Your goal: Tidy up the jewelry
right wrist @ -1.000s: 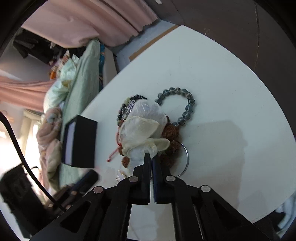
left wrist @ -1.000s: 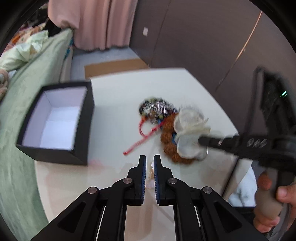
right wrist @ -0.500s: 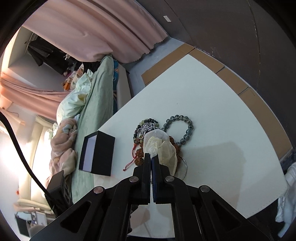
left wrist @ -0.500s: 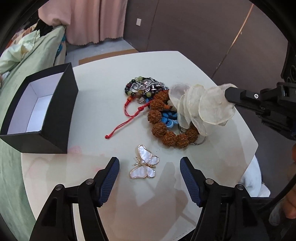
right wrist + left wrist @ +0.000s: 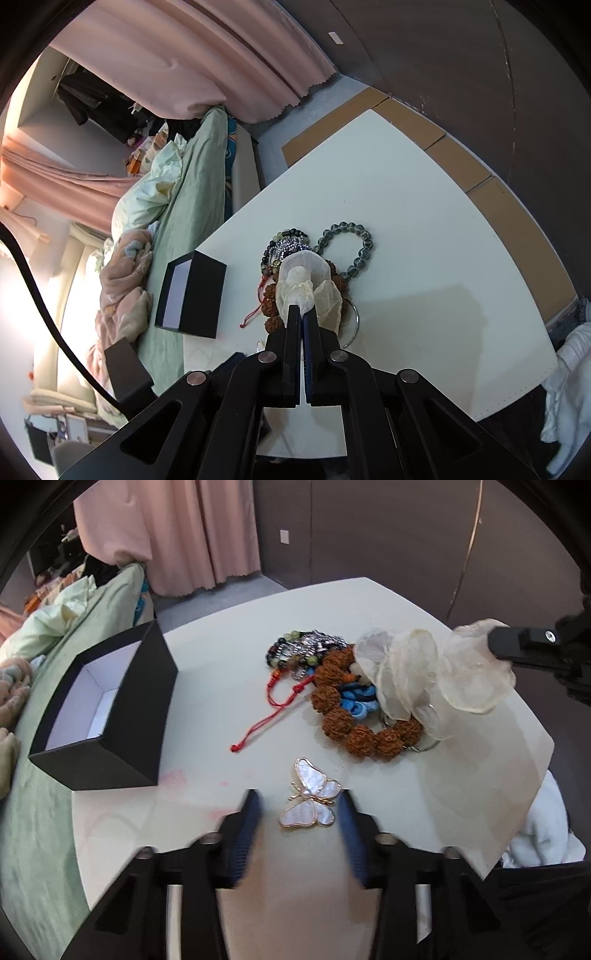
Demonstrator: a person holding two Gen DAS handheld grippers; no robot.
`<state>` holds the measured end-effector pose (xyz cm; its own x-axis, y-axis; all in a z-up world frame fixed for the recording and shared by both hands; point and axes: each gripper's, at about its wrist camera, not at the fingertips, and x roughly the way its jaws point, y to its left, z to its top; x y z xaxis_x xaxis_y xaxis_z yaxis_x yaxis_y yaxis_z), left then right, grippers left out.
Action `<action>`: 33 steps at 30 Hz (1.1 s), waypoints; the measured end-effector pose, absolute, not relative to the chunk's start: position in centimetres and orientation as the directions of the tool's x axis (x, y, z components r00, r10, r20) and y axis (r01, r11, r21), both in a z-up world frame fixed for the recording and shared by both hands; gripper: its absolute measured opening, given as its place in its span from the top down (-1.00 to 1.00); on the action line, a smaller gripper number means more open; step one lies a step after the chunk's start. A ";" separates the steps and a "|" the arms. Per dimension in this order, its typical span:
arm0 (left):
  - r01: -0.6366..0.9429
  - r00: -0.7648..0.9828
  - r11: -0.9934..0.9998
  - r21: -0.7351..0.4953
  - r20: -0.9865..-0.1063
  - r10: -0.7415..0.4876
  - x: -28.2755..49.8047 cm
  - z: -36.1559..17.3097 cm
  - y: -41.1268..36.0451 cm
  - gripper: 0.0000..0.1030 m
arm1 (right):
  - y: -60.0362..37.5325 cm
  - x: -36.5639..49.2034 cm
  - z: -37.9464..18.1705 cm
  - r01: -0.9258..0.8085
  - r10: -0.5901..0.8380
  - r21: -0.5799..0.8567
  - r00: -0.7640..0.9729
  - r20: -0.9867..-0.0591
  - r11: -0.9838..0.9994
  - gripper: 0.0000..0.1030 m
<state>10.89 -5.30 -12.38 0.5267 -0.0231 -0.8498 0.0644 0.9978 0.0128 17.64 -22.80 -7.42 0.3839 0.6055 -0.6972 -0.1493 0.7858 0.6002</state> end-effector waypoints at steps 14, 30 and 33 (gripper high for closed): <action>0.036 0.550 0.999 -0.019 -0.834 -0.035 10.7 -10.9 -3.8 0.42 | -23.5 16.9 -7.4 -0.161 0.609 0.600 0.390 -0.690 0.783 0.94; 0.052 0.537 0.989 -0.139 -0.831 -0.145 11.7 -9.2 -2.0 0.91 | -21.2 16.7 -5.5 -0.224 0.660 0.632 0.414 -0.627 0.742 0.94; 0.079 0.498 0.989 -0.128 -0.854 -0.151 11.8 -10.0 -2.5 0.76 | -21.2 16.7 -5.4 -0.221 0.659 0.633 0.413 -0.629 0.742 0.94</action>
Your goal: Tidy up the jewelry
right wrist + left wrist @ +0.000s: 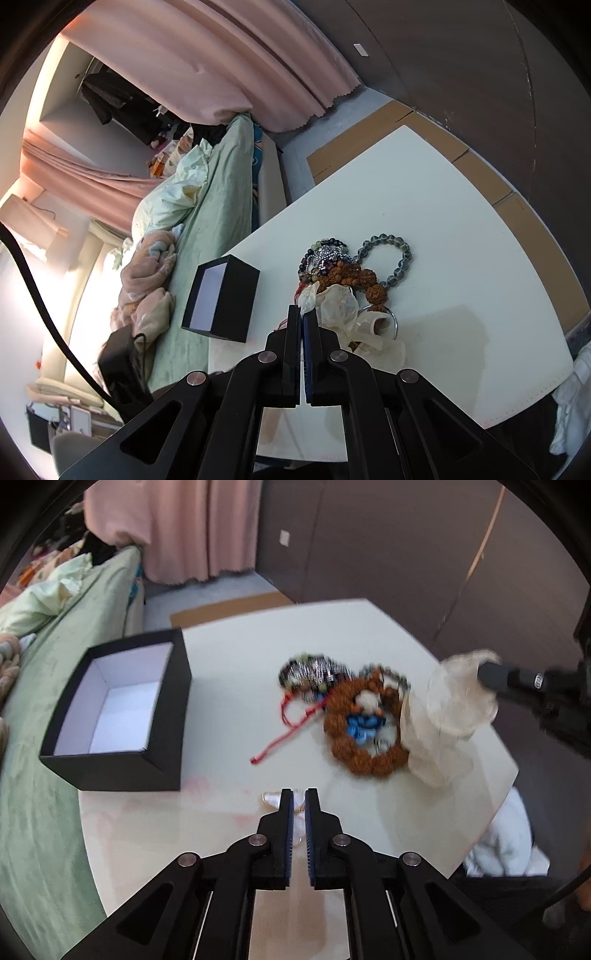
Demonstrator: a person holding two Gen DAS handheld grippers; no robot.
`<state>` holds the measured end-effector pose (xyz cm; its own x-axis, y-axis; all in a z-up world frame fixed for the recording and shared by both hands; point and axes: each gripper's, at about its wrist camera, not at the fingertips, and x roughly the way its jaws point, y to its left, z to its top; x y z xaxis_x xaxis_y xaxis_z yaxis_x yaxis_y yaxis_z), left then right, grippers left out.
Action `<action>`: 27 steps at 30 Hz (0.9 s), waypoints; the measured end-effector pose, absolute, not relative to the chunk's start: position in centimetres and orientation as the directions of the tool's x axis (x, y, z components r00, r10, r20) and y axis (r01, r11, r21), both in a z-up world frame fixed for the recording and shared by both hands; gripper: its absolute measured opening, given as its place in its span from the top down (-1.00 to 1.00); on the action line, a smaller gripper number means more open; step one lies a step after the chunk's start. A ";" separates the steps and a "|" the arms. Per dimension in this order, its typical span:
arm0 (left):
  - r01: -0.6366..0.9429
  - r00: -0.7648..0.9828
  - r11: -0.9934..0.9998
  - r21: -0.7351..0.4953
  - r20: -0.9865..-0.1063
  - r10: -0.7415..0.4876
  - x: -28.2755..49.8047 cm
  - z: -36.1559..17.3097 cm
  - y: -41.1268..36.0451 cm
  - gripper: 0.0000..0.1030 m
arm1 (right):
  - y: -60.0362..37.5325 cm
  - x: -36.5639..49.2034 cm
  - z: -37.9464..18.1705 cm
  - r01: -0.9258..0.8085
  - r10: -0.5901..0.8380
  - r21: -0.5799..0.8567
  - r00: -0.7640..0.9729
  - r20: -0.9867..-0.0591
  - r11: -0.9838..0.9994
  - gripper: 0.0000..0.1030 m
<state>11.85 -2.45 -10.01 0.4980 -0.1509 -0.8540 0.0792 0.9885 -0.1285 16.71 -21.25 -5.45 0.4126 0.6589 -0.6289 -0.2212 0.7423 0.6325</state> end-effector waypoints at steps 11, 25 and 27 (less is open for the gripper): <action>0.158 0.509 0.987 0.001 -0.857 -0.080 10.9 -10.6 -2.8 -0.57 | -21.7 16.8 -5.6 -0.217 0.657 0.632 0.405 -0.635 0.744 0.94; 0.106 0.483 0.991 0.076 -0.876 0.015 12.9 -12.4 -2.5 -0.14 | -22.0 17.3 -5.5 -0.203 0.649 0.628 0.406 -0.643 0.751 0.94; 0.099 0.488 0.992 0.074 -0.872 0.017 13.2 -12.4 -2.3 -0.13 | -22.0 17.4 -5.6 -0.200 0.645 0.626 0.407 -0.646 0.753 0.94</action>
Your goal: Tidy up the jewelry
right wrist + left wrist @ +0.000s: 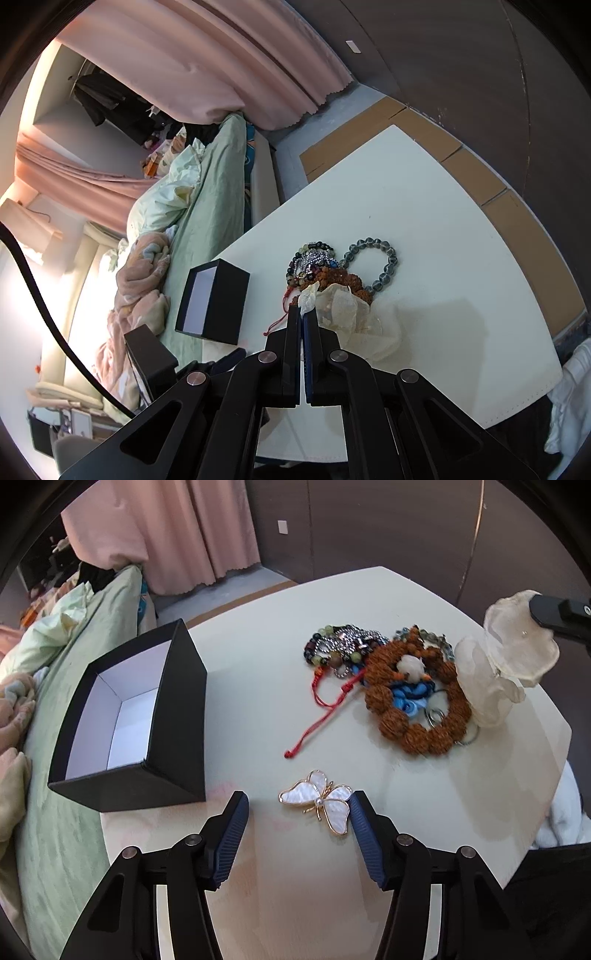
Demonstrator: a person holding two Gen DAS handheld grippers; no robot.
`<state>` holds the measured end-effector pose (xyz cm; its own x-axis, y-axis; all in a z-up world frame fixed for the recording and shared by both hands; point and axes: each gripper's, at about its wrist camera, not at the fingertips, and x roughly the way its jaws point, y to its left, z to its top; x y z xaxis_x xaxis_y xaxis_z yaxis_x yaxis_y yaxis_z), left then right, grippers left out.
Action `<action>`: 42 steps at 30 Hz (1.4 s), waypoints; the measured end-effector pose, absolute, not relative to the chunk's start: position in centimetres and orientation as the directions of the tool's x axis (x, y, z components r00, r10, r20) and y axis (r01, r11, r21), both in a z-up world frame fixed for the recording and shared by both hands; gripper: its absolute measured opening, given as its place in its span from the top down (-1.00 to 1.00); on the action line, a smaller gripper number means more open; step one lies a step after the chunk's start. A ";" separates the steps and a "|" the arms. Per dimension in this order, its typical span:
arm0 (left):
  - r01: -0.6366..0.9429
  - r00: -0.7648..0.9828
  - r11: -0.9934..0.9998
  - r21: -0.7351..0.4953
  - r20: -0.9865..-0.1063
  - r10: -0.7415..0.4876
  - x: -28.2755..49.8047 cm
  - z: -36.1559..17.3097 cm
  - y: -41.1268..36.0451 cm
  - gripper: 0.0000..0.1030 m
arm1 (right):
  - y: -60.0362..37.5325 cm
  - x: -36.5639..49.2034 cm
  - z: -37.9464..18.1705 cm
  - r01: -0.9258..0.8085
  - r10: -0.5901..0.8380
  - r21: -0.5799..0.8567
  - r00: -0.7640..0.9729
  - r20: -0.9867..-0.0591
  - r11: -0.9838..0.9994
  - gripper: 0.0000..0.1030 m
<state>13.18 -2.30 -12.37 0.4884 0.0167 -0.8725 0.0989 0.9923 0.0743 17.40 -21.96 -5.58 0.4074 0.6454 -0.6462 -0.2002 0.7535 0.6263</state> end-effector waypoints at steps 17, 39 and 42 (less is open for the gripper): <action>0.087 0.523 0.996 0.011 -0.852 -0.036 13.2 -11.1 -2.1 0.20 | -20.7 17.2 -5.4 -0.233 0.670 0.637 0.397 -0.627 0.735 0.94; -0.129 0.706 0.978 -0.165 -0.708 -0.027 12.5 -2.7 7.6 0.20 | -12.7 16.7 -3.4 -0.371 0.816 0.733 0.363 -0.451 0.570 0.94; -0.172 0.715 0.969 -0.180 -0.699 -0.003 12.2 -2.2 9.5 0.20 | -11.2 16.5 -3.2 -0.396 0.836 0.743 0.353 -0.421 0.540 0.94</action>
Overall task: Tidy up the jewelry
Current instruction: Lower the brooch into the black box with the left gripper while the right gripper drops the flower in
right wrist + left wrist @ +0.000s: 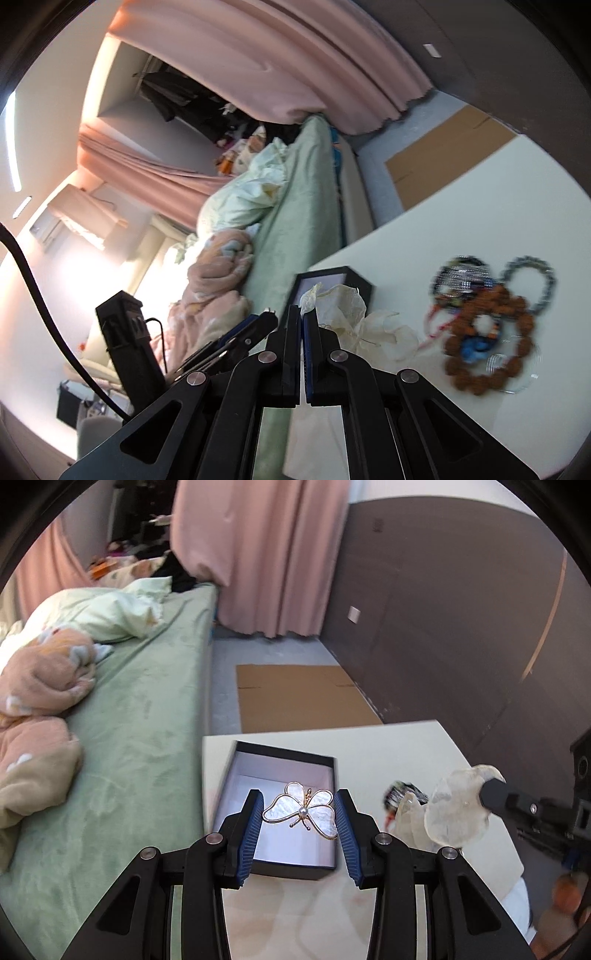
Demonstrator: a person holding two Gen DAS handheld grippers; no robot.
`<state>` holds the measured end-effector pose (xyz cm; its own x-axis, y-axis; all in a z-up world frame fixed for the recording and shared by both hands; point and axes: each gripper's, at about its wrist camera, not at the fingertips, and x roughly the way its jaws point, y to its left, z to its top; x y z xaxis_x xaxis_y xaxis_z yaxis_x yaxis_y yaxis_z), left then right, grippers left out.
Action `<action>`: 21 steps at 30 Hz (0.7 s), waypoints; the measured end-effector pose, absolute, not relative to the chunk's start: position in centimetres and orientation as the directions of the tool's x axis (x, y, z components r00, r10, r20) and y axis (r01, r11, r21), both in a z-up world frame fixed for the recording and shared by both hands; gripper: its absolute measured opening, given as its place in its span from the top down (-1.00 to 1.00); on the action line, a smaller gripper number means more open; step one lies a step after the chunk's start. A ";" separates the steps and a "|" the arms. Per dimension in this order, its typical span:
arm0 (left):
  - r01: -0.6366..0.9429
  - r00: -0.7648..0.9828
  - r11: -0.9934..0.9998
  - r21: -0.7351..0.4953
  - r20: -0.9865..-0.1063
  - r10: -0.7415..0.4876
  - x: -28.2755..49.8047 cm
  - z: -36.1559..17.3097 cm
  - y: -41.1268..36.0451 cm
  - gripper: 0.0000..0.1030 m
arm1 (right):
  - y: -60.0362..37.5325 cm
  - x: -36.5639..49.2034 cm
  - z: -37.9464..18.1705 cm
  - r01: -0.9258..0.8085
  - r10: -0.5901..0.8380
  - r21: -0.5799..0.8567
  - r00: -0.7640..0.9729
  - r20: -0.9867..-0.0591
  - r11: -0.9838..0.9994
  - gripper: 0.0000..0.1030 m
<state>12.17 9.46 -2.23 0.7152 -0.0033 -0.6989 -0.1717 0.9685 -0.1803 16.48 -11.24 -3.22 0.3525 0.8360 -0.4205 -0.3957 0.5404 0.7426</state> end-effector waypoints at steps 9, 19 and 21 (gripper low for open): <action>-0.238 0.724 0.946 -0.218 -0.689 0.023 11.4 -1.9 12.6 0.20 | -6.7 16.4 -3.4 -0.419 0.890 0.792 0.305 -0.339 0.444 0.94; -0.281 0.722 0.927 -0.248 -0.691 0.034 11.3 -2.1 14.4 0.20 | -2.4 17.6 -4.4 -0.411 0.918 0.823 0.240 -0.317 0.392 0.72; -0.288 0.718 0.925 -0.249 -0.695 0.037 11.3 -2.3 14.6 0.20 | -1.8 18.3 -6.3 -0.335 0.904 0.841 0.201 -0.377 0.425 0.24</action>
<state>11.32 14.63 -2.26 0.7183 0.0369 -0.6947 -0.2882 0.9247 -0.2489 18.26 -1.84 -6.26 0.2006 0.9041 -0.3773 -0.3353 0.4253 0.8407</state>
